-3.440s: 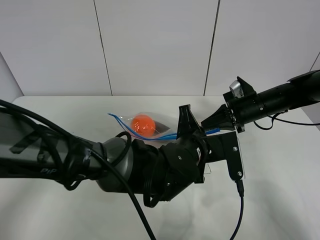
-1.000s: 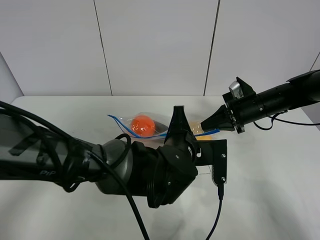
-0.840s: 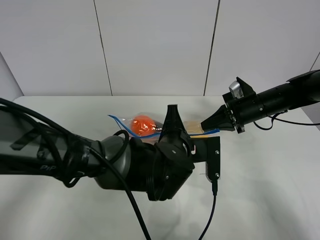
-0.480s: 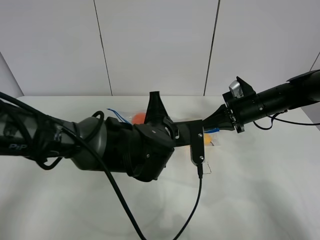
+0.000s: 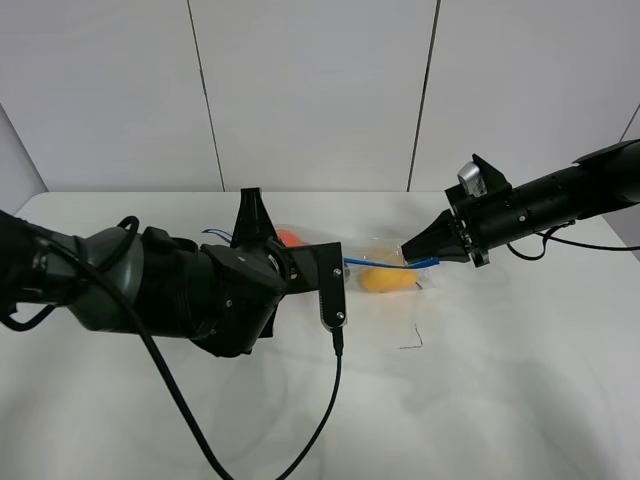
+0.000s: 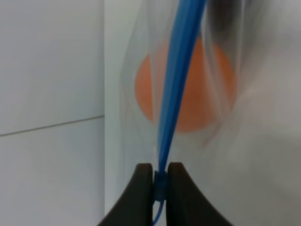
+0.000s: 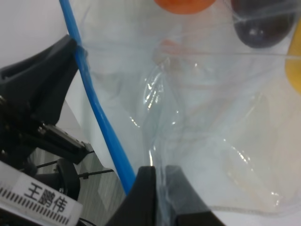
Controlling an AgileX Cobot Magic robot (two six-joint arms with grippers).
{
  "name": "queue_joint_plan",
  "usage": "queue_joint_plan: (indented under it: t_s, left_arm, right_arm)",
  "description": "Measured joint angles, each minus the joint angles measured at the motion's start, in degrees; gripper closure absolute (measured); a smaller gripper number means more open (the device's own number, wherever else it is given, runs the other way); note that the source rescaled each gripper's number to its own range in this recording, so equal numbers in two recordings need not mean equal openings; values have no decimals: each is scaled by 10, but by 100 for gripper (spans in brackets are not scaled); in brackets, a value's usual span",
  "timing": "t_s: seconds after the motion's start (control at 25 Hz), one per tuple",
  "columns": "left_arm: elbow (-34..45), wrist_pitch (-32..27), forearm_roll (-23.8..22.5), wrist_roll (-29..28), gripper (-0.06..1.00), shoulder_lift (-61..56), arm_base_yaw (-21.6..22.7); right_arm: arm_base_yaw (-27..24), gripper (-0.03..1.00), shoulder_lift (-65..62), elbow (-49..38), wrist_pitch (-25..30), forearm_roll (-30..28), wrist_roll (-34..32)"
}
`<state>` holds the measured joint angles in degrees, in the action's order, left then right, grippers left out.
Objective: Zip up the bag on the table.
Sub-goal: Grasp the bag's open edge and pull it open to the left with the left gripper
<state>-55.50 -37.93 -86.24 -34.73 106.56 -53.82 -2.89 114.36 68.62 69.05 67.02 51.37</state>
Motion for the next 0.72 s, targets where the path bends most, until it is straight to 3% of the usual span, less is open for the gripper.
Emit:
queue_joint_plan:
  t_s: [0.72]
  left_arm:
    - [1,-1,0,20,94,-2,81]
  right_arm:
    - [0,97,0,0,-1,1,-1]
